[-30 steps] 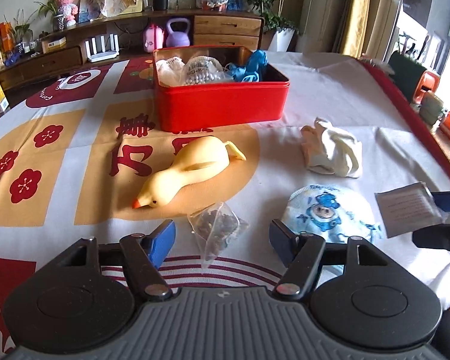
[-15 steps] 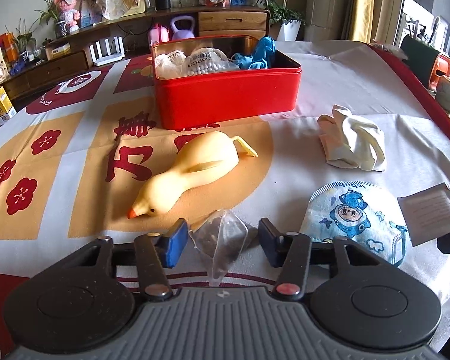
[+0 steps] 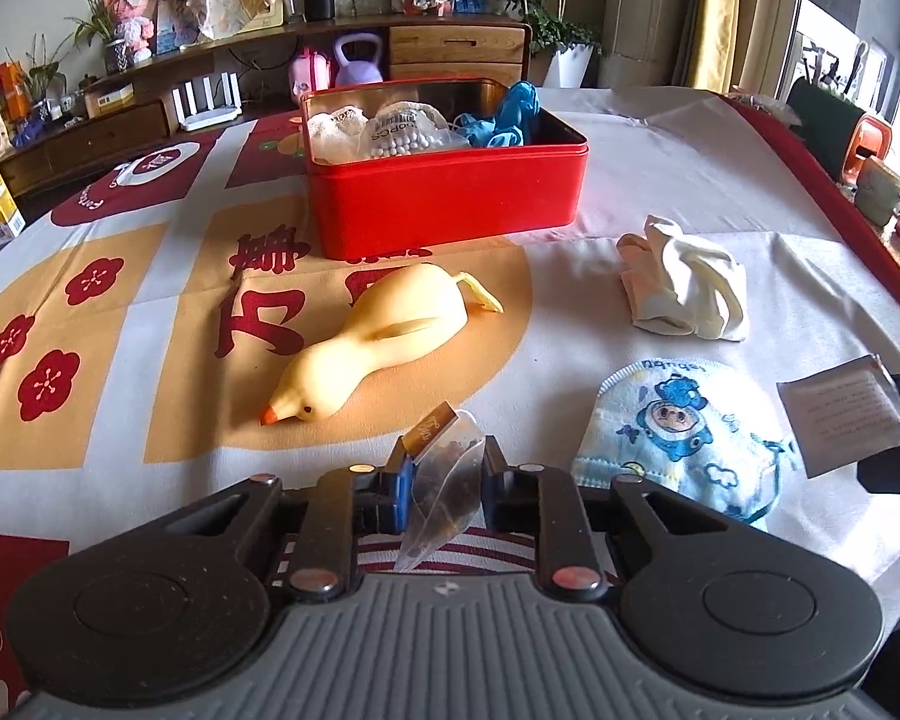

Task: Organize soft objects
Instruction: 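Lift the clear bag and mask packet and carry both over the red tin, then lower both items into the tin and open both grippers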

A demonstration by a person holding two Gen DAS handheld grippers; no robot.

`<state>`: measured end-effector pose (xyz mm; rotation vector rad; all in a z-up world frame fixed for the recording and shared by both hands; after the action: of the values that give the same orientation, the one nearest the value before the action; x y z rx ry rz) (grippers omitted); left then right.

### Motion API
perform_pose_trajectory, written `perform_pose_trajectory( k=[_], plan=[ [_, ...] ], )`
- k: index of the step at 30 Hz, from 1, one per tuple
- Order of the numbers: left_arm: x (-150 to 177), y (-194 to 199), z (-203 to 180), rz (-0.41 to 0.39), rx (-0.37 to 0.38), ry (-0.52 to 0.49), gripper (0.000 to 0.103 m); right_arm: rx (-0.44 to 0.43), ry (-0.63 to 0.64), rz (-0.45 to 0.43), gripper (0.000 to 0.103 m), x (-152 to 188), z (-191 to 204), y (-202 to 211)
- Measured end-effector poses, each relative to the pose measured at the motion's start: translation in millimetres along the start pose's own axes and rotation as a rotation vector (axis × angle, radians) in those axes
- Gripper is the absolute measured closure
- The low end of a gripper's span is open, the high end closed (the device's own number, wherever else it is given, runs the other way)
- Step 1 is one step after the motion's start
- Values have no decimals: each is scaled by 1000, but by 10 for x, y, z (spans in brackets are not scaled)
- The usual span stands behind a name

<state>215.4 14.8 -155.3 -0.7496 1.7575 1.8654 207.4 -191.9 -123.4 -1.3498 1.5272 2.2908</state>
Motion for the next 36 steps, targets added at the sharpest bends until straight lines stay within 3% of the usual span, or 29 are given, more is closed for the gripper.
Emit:
perform_pose_trajectory(
  k=[9,21,36],
  plan=[
    [-260,390,-14,-31,54,33,82,29,6,-19,55,-197,88,161],
    [-933,716,17,-97,96,41,82,26,-15,-62,54,-821,156,287],
    [-1781,501,245,-133,70,38,82,69,26,-103,54,-1594,72,-45]
  ],
)
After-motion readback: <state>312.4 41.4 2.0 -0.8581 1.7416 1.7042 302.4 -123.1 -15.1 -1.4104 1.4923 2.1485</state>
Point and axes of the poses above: each gripper's, at about its wrist camera, not at the fingertips, and y roughly against the way its jaws point, z to its left, x to its underside, the point moved 3 cm from there along -y, roughly the way its jaws point, and after that the axes turned 5 degrees about -x, right-handed, at the moved point
